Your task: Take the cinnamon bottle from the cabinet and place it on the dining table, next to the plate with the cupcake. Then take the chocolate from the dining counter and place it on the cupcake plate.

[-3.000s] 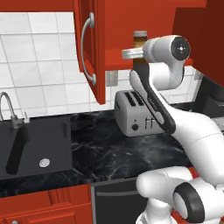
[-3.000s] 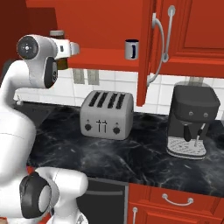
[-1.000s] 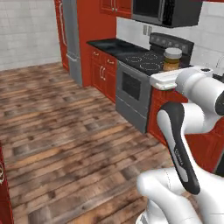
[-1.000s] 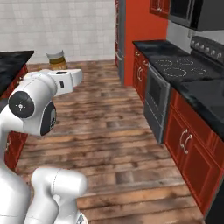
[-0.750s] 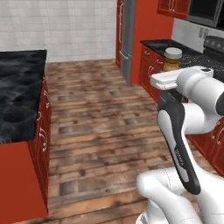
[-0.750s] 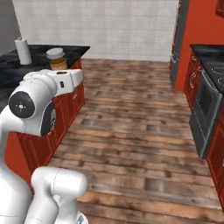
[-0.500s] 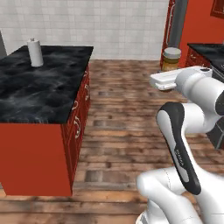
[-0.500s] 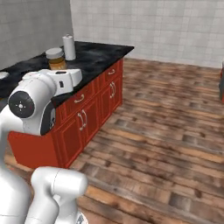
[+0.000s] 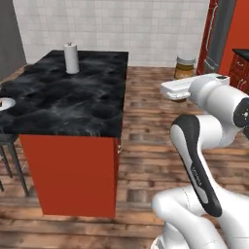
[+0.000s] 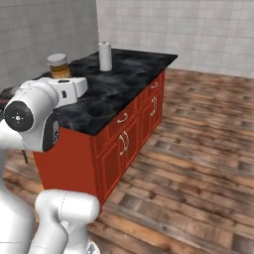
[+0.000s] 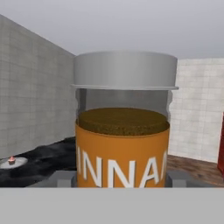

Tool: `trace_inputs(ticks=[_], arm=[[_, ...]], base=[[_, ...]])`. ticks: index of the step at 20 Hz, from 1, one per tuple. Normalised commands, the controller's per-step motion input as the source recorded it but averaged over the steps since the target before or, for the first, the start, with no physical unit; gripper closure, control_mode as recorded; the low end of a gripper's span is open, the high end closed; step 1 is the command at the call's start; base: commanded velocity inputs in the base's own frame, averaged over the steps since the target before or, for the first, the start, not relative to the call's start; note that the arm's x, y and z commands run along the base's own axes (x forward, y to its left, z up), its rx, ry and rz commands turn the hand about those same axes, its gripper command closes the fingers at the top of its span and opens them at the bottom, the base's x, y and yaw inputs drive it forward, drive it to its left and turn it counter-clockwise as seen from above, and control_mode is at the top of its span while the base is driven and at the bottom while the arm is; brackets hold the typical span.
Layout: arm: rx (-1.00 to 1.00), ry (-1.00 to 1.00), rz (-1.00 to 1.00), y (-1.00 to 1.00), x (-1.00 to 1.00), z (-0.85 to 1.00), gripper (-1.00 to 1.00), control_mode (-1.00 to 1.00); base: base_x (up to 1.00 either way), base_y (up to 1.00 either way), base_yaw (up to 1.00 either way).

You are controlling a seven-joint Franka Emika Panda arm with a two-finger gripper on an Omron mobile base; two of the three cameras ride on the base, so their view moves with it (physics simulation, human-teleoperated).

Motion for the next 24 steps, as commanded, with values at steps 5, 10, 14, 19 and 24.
trace_inputs(ticks=[5, 10, 14, 19, 24], arm=[[0.0, 0.0, 0.0, 0.0, 0.0, 0.0, 1.0, 1.0], [0.0, 0.0, 0.0, 0.0, 0.0, 0.0, 1.0, 1.0], [0.0, 0.0, 0.0, 0.0, 0.0, 0.0, 1.0, 1.0], [0.0, 0.0, 0.0, 0.0, 0.0, 0.0, 1.0, 1.0], [0.0, 0.0, 0.0, 0.0, 0.0, 0.0, 1.0, 1.0]], base=[[0.05, 1.0, 0.0], [0.06, 1.0, -0.02], [0.08, 1.0, -0.15], [0.06, 1.0, -0.35], [0.04, 1.0, -0.48]])
